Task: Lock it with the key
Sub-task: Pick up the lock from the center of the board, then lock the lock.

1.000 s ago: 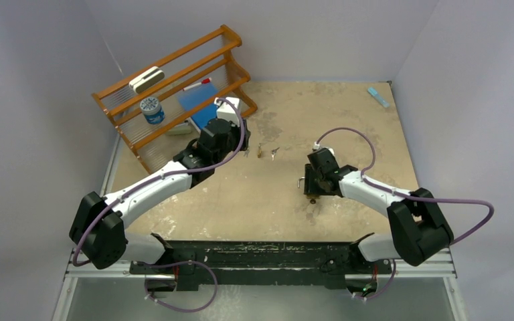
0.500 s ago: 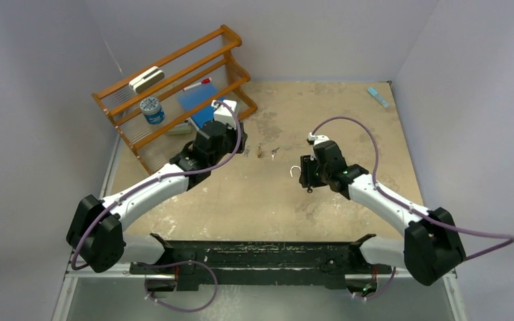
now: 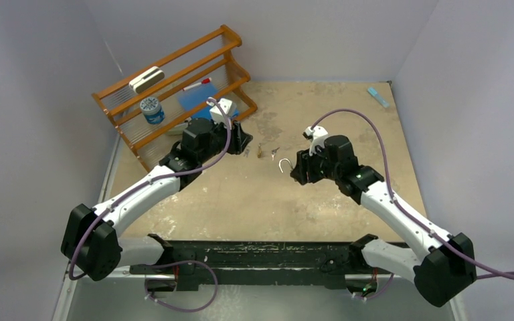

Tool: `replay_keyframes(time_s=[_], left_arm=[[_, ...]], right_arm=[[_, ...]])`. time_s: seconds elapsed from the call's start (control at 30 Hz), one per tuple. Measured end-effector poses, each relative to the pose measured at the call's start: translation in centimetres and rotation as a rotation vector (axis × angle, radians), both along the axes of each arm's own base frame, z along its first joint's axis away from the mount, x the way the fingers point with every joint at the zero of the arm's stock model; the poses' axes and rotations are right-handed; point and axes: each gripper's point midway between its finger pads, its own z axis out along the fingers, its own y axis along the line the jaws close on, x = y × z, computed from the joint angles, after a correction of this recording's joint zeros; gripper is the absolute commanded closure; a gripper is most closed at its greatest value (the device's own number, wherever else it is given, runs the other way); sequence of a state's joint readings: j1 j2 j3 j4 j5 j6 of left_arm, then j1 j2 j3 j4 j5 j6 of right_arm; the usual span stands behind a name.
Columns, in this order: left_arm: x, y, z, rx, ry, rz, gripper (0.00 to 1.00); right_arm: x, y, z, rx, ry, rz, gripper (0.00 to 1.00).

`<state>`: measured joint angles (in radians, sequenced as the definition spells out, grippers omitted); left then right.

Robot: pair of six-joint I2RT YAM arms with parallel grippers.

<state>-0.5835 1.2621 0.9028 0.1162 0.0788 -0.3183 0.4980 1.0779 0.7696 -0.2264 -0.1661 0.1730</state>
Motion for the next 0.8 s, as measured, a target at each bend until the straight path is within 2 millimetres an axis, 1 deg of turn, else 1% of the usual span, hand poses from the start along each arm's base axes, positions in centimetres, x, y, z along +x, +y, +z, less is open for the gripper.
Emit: replay_keyframes(time_s=[0.17,0.27,0.4,0.5,0.67,0.8], left_arm=[[-1.3,-1.6,0.6,-0.037,-0.002,-0.112,0.61],[-2.0,-2.3,1.2,-0.060,-0.013,-0.174,0.61],[-3.4,-3.2,2.5,-0.100,-0.048,-0.261,0.60],[-4.1,-3.7,3.1,-0.120,-0.064,-0.311,0.60],[-5.1,-4.4,3.6,-0.147,-0.069,-0.377,0.59],[-6.3,-5.6,3.7,-0.174,-0.068,-0.468,0.56]], right_arm=[[-0.6,0.9,2.4,0.064,-0.067,0.062,1.00],[-0.8,1.3,3.4,0.094,-0.096,0.091,1.00],[-1.0,1.7,3.3,0.102,-0.099,0.120,1.00],[-1.2,1.7,3.3,0.102,-0.101,0.132,1.00],[-1.3,1.9,3.4,0.107,-0.101,0.150,1.00],[-1.7,2.3,3.5,0.121,-0.095,0.176,1.00]])
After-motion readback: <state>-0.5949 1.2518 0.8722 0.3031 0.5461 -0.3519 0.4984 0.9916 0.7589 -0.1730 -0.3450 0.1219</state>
